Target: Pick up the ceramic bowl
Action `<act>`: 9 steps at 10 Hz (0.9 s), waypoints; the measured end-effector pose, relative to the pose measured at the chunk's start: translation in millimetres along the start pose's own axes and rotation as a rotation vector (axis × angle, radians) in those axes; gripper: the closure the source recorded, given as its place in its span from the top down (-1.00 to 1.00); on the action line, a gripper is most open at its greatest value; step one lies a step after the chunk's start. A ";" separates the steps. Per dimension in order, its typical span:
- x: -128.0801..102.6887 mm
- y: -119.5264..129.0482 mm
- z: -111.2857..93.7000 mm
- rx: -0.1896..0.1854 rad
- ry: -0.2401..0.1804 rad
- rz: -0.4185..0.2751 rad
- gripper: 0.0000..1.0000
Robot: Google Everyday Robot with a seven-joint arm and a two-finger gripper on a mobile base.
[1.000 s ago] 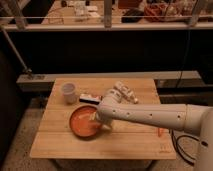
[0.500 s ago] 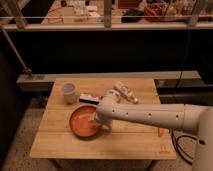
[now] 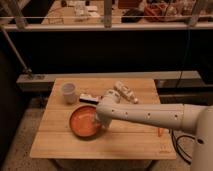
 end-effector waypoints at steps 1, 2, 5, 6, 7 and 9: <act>-0.2 -0.1 0.5 -0.001 -0.001 -0.001 -0.06; -1.0 -0.4 -1.2 -0.002 0.000 -0.004 -0.31; 0.5 -2.6 -15.8 0.002 0.009 -0.014 -0.86; 0.0 -4.5 -19.5 0.005 0.011 -0.021 -0.96; -0.1 -4.6 -24.0 0.004 0.012 -0.027 -0.97; 1.2 -7.0 -39.9 0.000 0.014 -0.052 -0.97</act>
